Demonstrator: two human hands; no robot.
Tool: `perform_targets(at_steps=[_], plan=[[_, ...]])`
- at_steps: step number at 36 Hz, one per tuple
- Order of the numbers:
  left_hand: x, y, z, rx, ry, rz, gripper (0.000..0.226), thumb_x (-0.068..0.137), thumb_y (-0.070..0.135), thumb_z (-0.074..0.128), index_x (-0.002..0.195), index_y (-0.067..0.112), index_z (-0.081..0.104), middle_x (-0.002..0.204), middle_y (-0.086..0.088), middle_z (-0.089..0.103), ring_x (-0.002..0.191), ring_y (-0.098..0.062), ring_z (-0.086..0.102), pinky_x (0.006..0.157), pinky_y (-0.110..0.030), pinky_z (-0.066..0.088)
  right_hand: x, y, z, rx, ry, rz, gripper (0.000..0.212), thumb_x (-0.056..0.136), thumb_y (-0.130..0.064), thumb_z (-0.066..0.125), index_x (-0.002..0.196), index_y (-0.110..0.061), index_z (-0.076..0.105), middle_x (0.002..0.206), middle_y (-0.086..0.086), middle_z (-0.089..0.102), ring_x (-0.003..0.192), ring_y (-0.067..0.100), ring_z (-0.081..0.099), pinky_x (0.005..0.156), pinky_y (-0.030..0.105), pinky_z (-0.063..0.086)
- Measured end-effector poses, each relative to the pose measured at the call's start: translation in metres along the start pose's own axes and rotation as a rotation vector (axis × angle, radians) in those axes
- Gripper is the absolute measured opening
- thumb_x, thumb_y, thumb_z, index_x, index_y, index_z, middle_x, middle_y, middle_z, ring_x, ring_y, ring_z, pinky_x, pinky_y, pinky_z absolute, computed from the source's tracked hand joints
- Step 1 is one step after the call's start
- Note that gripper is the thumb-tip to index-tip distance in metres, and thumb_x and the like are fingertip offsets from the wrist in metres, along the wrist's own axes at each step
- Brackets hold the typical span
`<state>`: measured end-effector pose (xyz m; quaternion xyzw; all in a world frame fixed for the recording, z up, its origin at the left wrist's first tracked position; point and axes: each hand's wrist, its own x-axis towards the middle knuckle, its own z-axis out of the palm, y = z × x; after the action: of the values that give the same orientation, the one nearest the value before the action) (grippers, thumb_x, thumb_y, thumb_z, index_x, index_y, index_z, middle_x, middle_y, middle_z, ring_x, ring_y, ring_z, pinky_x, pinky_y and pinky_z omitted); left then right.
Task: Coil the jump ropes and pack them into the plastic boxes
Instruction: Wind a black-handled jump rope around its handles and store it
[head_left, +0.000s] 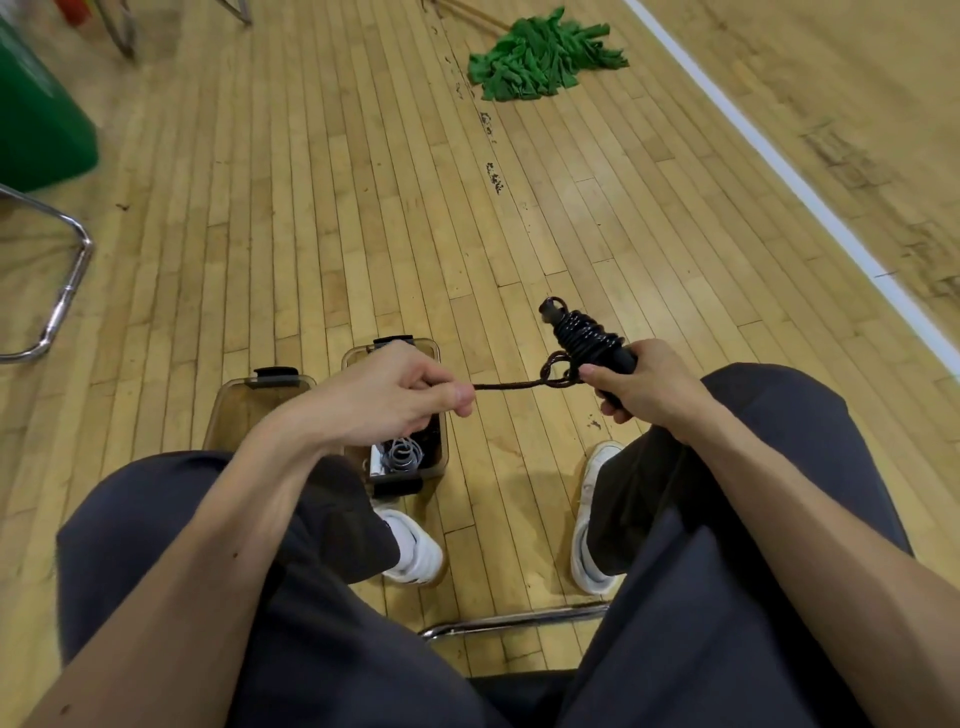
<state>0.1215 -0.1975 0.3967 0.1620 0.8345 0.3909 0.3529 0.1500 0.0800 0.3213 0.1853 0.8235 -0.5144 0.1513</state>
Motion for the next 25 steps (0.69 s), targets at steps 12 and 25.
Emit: perform_targets(at_steps=[12, 25], plan=[[0.014, -0.002, 0.004, 0.012, 0.321, 0.177, 0.031, 0.101, 0.035, 0.052, 0.089, 0.016, 0.073, 0.053, -0.001, 0.039, 0.045, -0.014, 0.032, 0.045, -0.019, 0.029, -0.023, -0.011, 0.021, -0.210, -0.752, 0.077, 0.017, 0.099, -0.017, 0.062, 0.100, 0.000, 0.064, 0.080, 0.007, 0.065, 0.062, 0.010, 0.063, 0.061, 0.022, 0.054], [0.047, -0.005, 0.016, -0.157, 0.207, 0.079, 0.051, 0.090, 0.048, 0.050, 0.069, 0.002, 0.055, 0.058, -0.007, 0.038, 0.050, -0.016, 0.032, 0.051, -0.016, 0.037, -0.042, -0.024, 0.007, 0.263, -1.167, -0.143, 0.017, 0.098, -0.011, 0.059, 0.110, 0.001, 0.057, 0.091, 0.010, 0.063, 0.072, 0.013, 0.063, 0.059, 0.020, 0.051]])
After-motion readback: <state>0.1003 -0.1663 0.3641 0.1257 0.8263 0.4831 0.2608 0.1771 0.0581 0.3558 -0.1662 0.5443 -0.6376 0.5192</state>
